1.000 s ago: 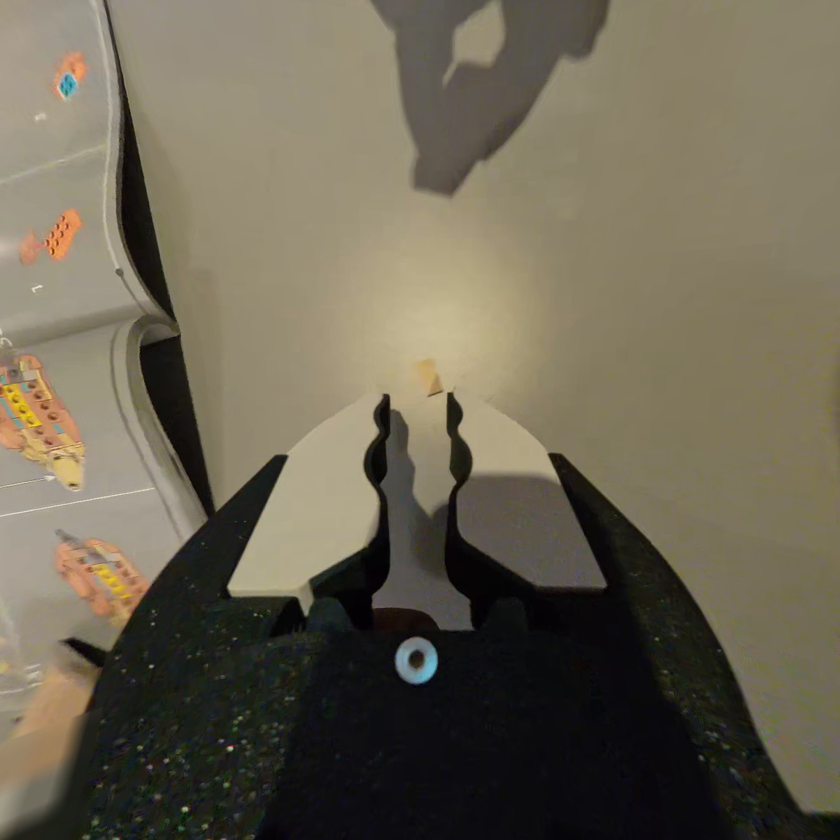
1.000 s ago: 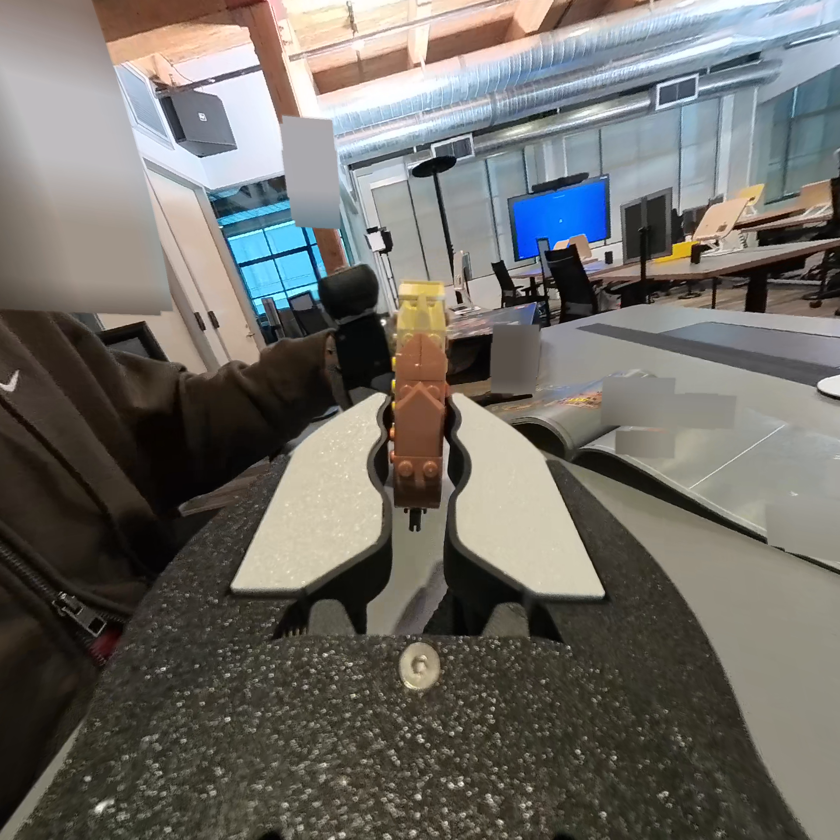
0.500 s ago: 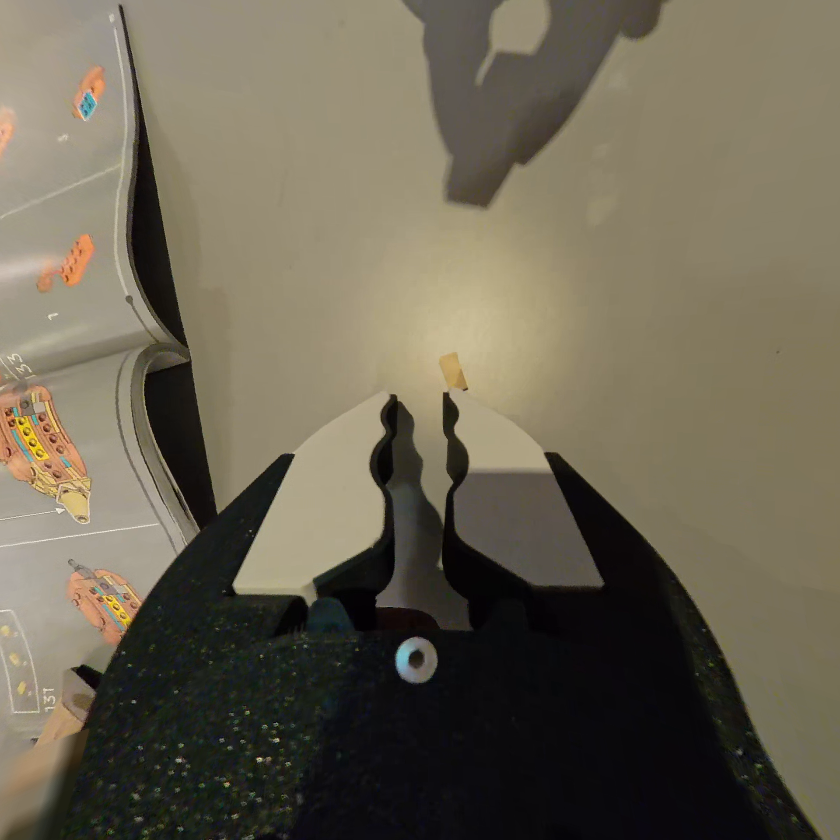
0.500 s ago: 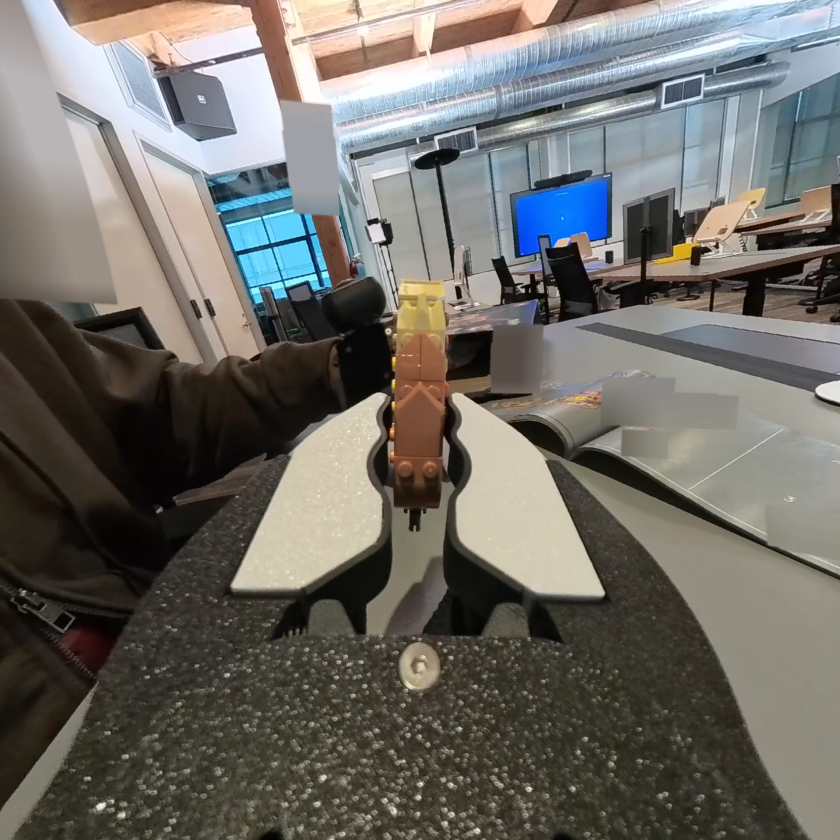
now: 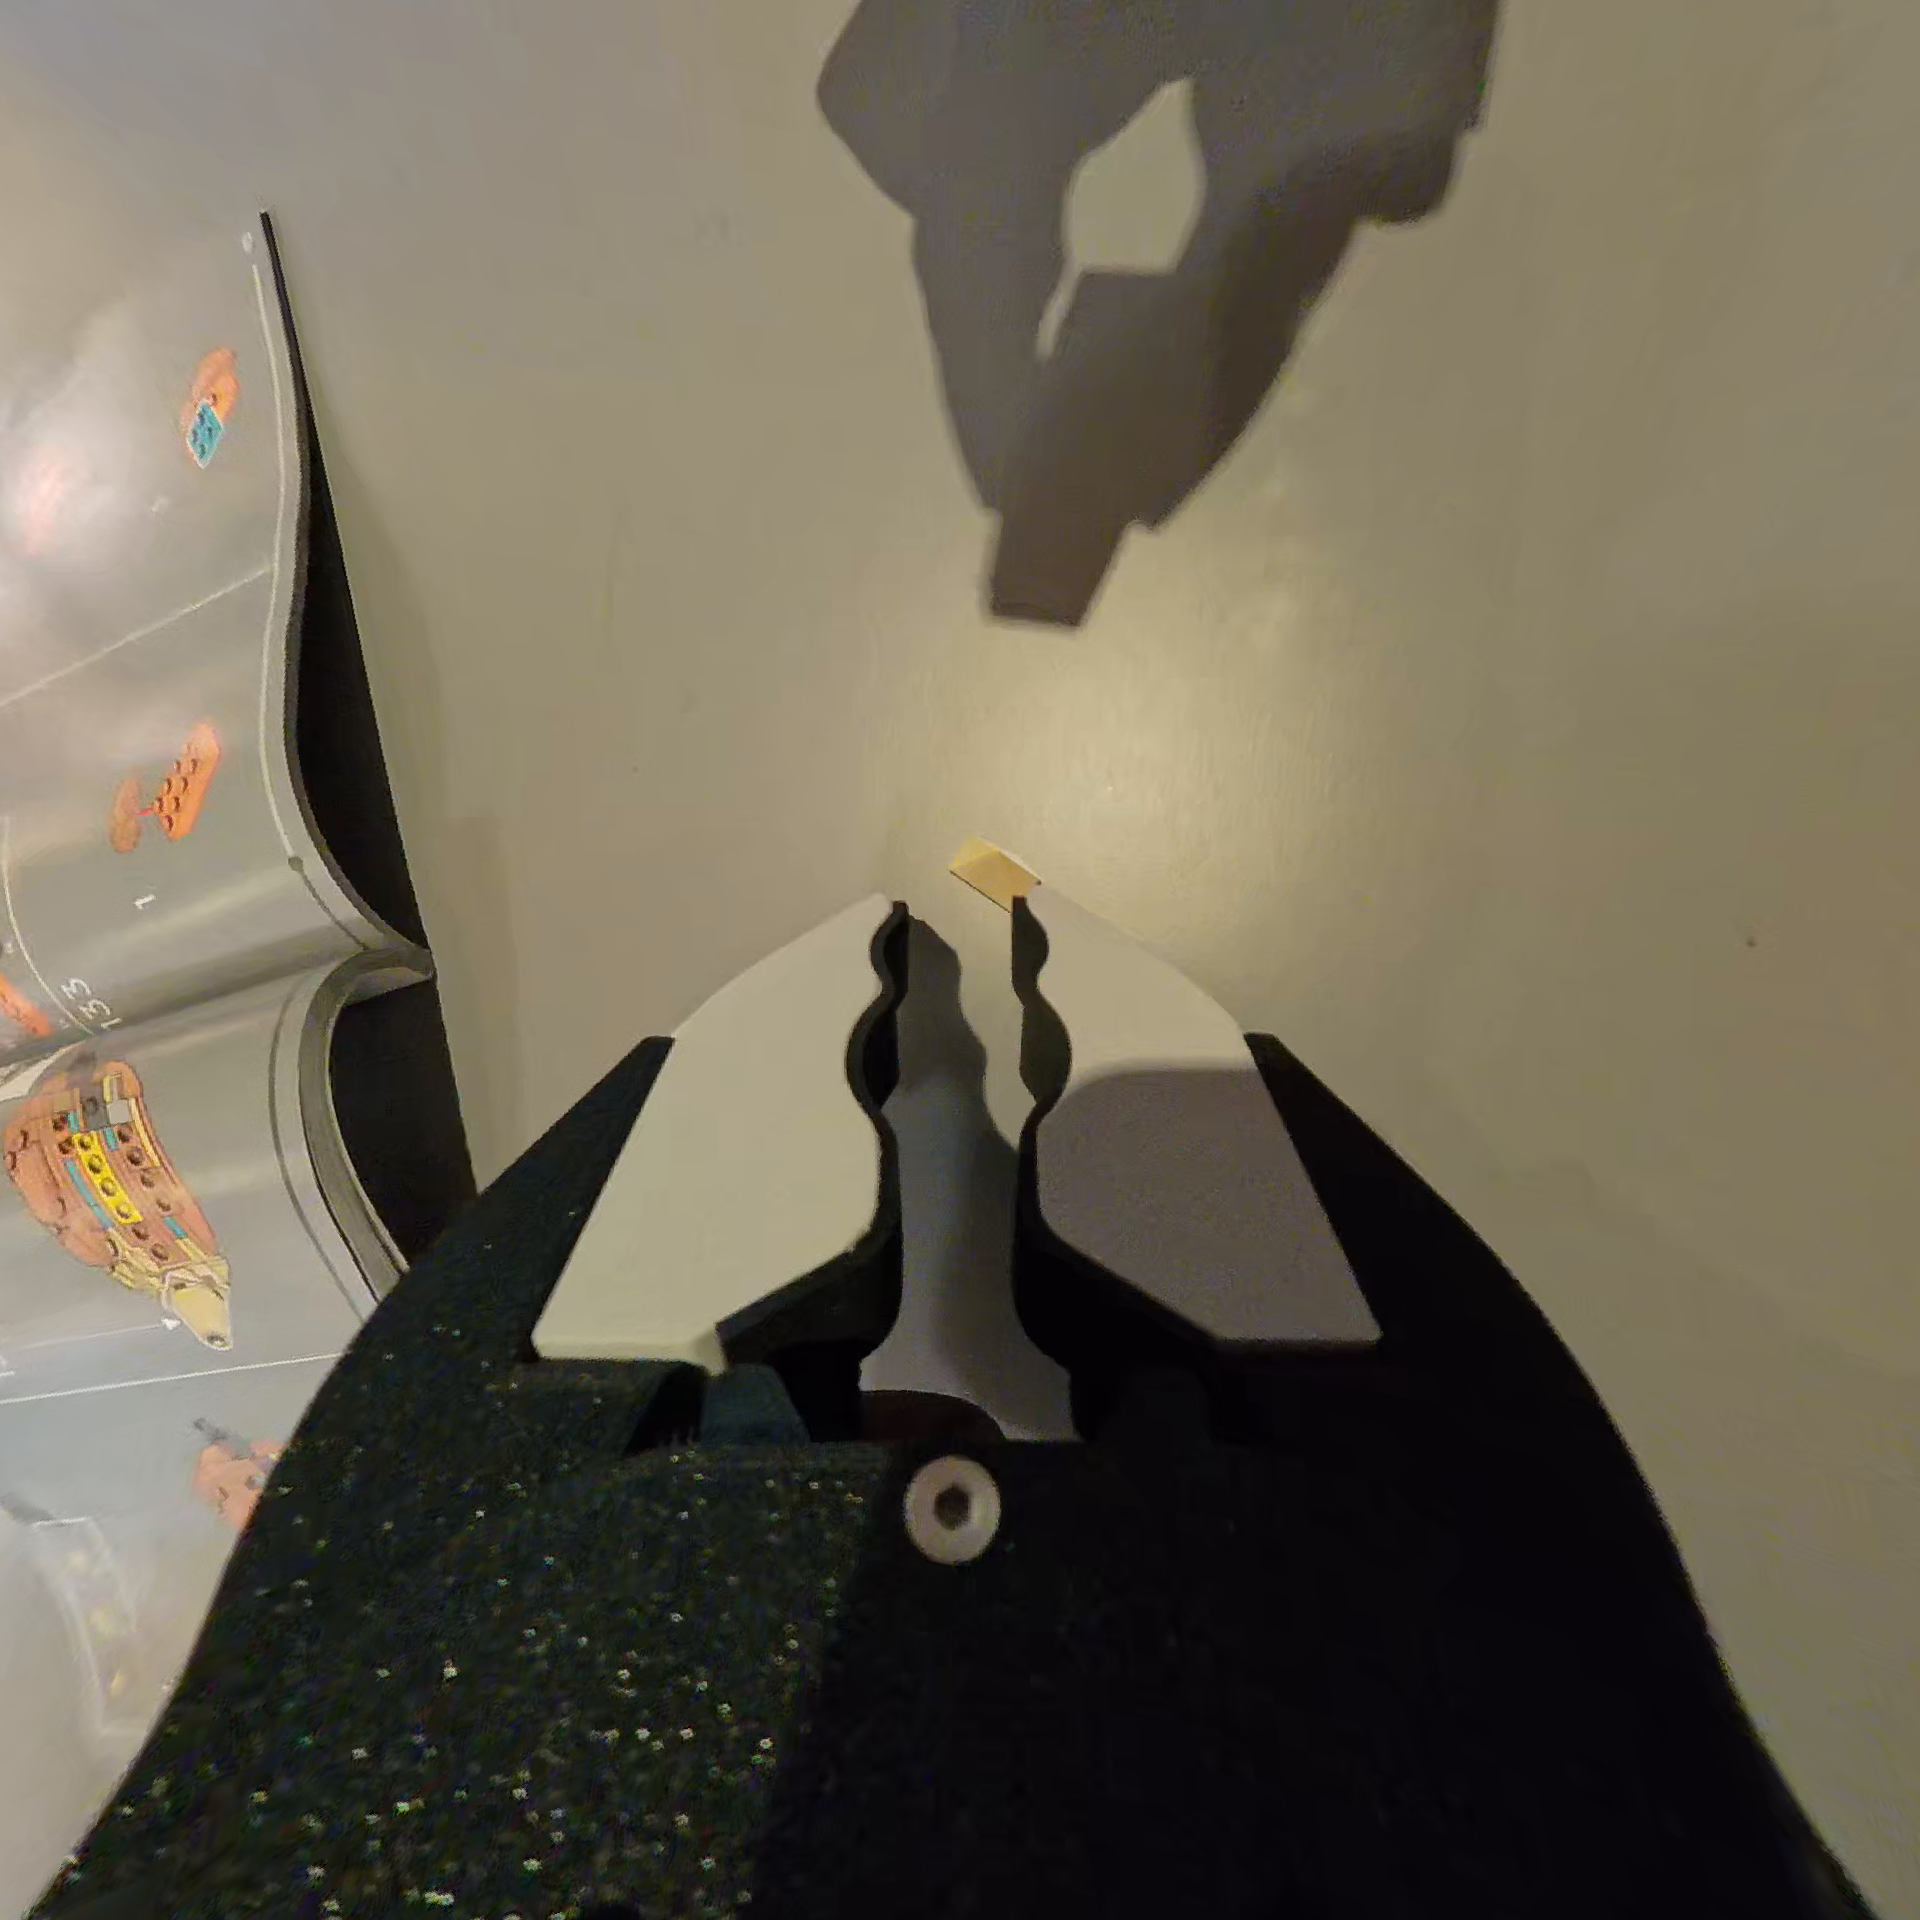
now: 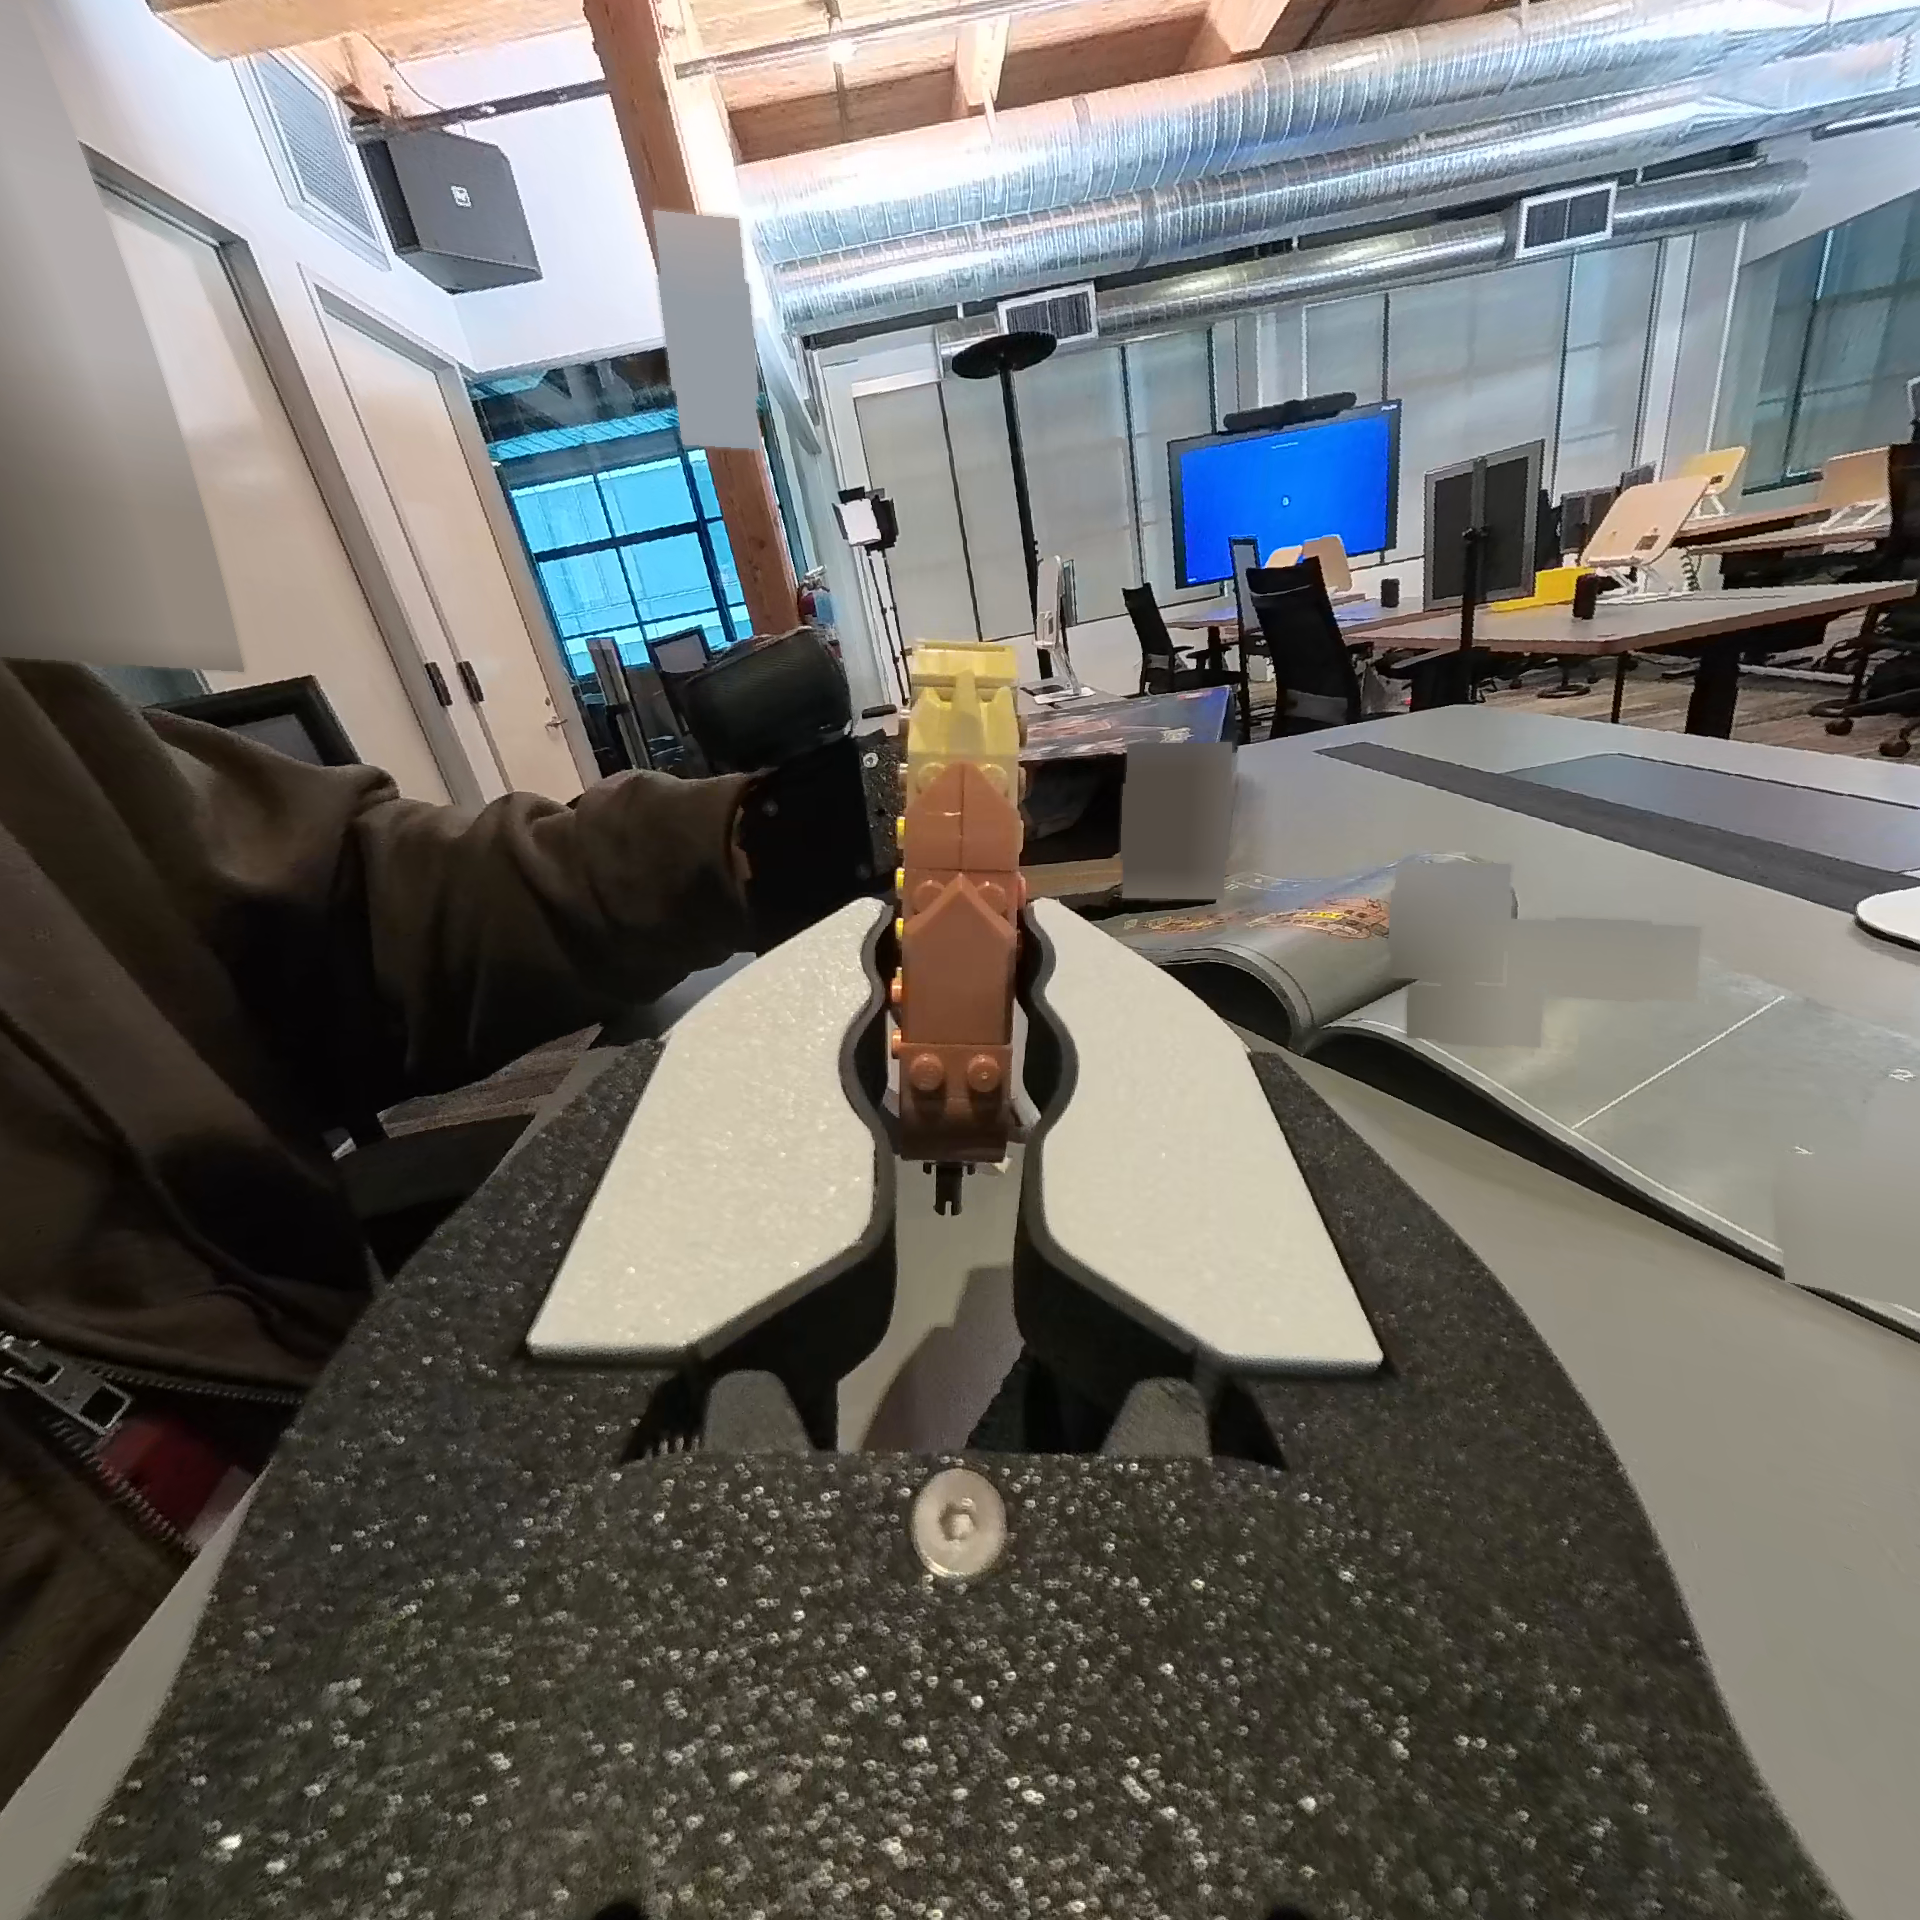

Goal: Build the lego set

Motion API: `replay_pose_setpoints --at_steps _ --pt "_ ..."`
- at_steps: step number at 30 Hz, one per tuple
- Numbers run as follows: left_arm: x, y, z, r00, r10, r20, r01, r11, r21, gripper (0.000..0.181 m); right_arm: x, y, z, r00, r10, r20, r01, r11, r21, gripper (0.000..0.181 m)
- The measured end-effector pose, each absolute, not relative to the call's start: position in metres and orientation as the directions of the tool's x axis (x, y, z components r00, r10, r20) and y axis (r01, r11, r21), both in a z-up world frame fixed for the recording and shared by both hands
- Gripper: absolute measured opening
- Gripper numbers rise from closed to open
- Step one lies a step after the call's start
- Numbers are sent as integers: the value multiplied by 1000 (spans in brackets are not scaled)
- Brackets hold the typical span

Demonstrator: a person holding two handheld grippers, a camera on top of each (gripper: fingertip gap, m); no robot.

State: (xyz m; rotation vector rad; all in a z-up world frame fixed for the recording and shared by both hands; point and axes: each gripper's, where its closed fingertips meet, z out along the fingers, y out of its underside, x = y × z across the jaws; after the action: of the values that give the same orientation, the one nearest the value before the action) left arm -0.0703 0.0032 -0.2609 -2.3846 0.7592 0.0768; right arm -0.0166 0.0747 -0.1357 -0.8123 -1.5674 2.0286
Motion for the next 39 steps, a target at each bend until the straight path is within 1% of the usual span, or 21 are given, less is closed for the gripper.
replay_pose_setpoints --at_steps 5,8,13,19,25,27,30,32,35,37,39 --pt "-67 6 -253 830 -516 -212 -533 -617 -579 19 -16 74 -136 -728 661 -179 6 -255 -967 21" --pt "-76 7 -253 812 -535 -233 -563 -613 -554 20 -16 74 -136 -730 660 -179 7 -255 -967 21" --pt "-71 5 -256 759 -626 -179 -598 -563 -571 20 -16 74 -136 -731 659 -178 6 -254 -967 21" --pt "-73 10 -262 749 -637 -182 -616 -568 -545 20 -16 74 -136 -732 657 -178 7 -254 -967 21" --pt "-63 11 -262 754 -635 -167 -602 -566 -563 22 -16 74 -136 -732 656 -181 8 -257 -967 22" --pt "-62 10 -261 775 -613 -150 -576 -591 -565 25 -16 74 -136 -732 658 -179 8 -255 -967 21" --pt "-66 8 -259 842 -526 -125 -495 -659 -567 26 -16 74 -136 -730 660 -177 6 -253 -968 21" --pt "-69 9 -256 907 -412 -92 -383 -712 -588 26 -16 74 -136 -729 662 -175 5 -251 -968 21" --pt "-59 10 -251 957 -289 -4 -220 -720 -658 26 -16 74 -136 -729 662 -175 6 -250 -968 21" --pt "-59 8 -254 971 -239 -9 -184 -723 -666 27 -16 74 -136 -728 662 -177 7 -252 -968 21" --pt "-60 8 -257 975 -221 -36 -188 -723 -665 27 -16 74 -136 -728 661 -179 8 -253 -967 21"
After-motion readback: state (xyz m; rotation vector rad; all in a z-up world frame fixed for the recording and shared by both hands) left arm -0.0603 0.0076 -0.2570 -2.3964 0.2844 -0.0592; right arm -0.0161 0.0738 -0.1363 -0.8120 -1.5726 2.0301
